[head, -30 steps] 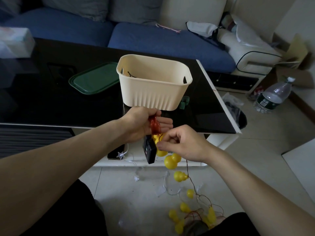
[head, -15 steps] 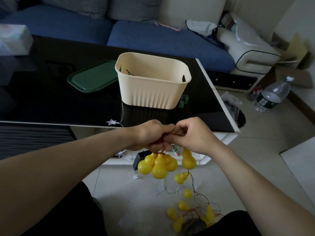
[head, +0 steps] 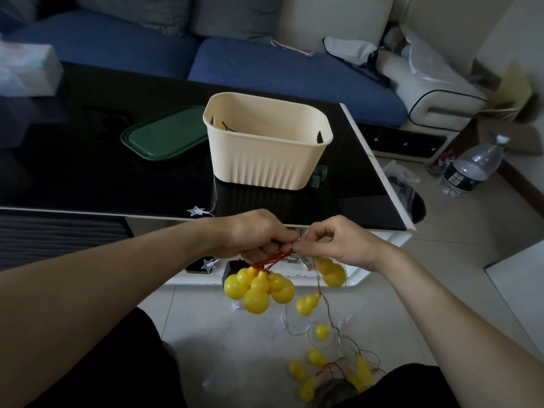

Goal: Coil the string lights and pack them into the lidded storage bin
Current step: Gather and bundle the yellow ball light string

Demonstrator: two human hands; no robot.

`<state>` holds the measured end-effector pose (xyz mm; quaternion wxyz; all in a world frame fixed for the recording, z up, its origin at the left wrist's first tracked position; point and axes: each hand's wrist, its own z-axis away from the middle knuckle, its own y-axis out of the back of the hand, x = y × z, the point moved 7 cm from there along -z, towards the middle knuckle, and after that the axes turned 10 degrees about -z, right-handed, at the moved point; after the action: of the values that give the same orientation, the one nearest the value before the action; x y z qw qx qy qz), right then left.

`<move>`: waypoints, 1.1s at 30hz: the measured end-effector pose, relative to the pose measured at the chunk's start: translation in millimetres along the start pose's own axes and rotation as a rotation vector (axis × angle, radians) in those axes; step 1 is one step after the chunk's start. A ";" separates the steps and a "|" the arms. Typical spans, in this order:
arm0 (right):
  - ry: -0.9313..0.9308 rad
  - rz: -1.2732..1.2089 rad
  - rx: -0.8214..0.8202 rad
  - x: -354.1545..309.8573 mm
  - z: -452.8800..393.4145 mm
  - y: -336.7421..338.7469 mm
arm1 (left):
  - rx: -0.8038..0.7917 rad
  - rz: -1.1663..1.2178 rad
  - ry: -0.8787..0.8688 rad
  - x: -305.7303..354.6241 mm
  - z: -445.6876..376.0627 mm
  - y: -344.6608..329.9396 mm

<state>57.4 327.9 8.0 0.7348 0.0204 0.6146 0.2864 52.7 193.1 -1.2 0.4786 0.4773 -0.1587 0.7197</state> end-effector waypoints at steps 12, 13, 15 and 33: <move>-0.334 -0.279 0.039 51.1 9.0 21.7 | 0.180 0.029 -0.052 -4.7 4.1 25.9; -0.357 -0.268 0.068 56.6 9.0 26.1 | 0.189 0.040 -0.034 -5.6 3.7 27.7; -0.386 -0.206 0.115 66.0 9.3 31.5 | 0.224 0.100 0.011 -8.2 2.3 32.1; -0.132 -0.030 0.057 20.0 1.8 3.4 | 0.396 0.561 0.130 -27.3 -6.0 45.6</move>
<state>59.3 340.2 -8.1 0.7771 0.0510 0.5729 0.2556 13.6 160.1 -16.7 0.1695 0.4520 -0.1103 0.8688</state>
